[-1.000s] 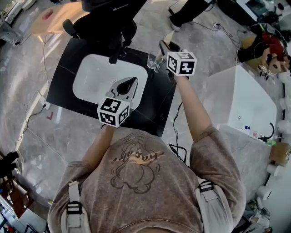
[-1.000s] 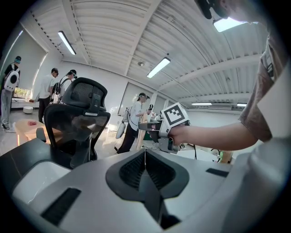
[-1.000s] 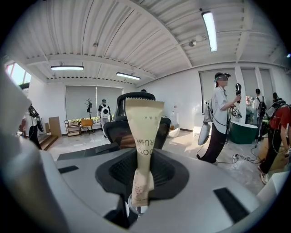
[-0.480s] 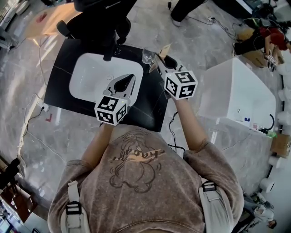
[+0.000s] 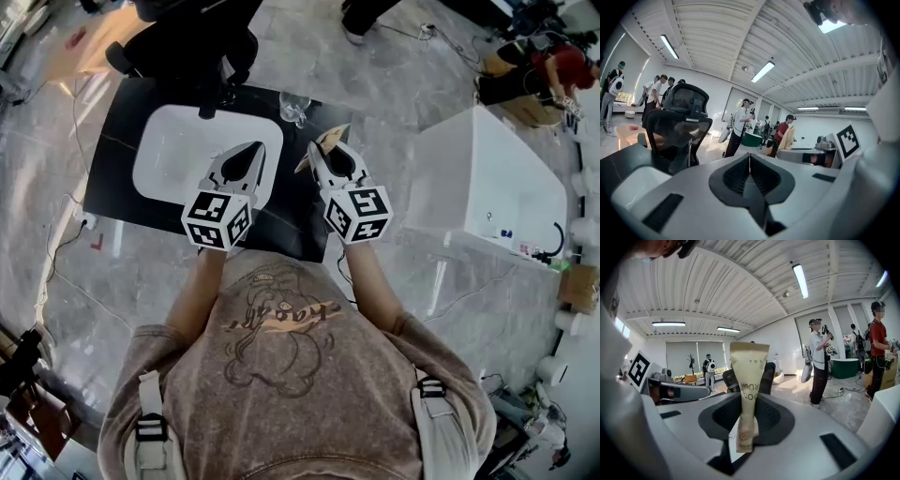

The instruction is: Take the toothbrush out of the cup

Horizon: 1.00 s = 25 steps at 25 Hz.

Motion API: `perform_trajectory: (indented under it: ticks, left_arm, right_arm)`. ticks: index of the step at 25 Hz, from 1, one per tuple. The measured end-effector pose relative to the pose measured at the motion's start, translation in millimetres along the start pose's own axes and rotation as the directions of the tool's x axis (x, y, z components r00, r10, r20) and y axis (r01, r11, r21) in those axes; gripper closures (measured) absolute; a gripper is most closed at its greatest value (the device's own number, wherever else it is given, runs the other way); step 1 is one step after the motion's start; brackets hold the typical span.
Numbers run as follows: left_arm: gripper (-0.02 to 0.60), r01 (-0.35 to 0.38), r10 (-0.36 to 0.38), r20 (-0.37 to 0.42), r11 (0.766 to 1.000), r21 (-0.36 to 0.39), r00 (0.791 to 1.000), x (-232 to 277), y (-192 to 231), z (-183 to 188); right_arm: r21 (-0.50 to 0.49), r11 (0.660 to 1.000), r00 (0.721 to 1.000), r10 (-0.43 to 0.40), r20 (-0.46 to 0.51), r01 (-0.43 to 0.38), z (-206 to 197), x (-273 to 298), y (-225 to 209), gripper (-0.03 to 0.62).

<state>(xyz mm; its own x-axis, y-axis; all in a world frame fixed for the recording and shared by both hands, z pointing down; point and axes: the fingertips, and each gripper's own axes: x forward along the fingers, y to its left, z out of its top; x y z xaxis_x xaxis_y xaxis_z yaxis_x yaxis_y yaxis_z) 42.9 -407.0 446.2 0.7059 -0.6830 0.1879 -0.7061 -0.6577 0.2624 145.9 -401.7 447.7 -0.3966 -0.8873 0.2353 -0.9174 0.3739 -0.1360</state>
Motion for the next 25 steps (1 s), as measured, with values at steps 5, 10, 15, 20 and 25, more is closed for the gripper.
perform_trajectory:
  ticks: [5, 10, 15, 20, 25]
  left_arm:
    - [0.563, -0.03, 0.03, 0.013, 1.0, 0.003, 0.999, -2.9, -10.5, 3.0]
    - [0.563, -0.062, 0.061, 0.029, 0.998, 0.006, 0.998, -9.2, -20.1, 2.6]
    - [0.563, -0.1, 0.099, 0.063, 0.995, 0.009, 0.993, -27.1, -23.3, 1.7]
    - [0.563, -0.105, 0.105, 0.056, 0.994, -0.003, 0.993, -42.0, -28.9, -5.5]
    - [0.563, -0.099, 0.097, 0.041, 0.993, 0.065, 0.994, -56.9, -34.9, -8.9]
  right_arm:
    - [-0.007, 1.0, 0.999, 0.018, 0.026, -0.018, 5.3, -14.3, 7.9, 0.503]
    - [-0.006, 0.998, 0.998, 0.058, 0.017, -0.058, -3.4, -19.9, 6.0, 0.505]
    - [-0.009, 0.997, 0.997, 0.077, 0.013, -0.077, -10.7, -24.7, 8.6, 0.505]
    - [0.001, 0.997, 0.997, 0.074, -0.007, -0.074, -19.9, -36.5, 11.9, 0.505]
    - [0.018, 0.998, 0.998, 0.06, 0.0, -0.06, -23.3, -48.8, 25.6, 0.507]
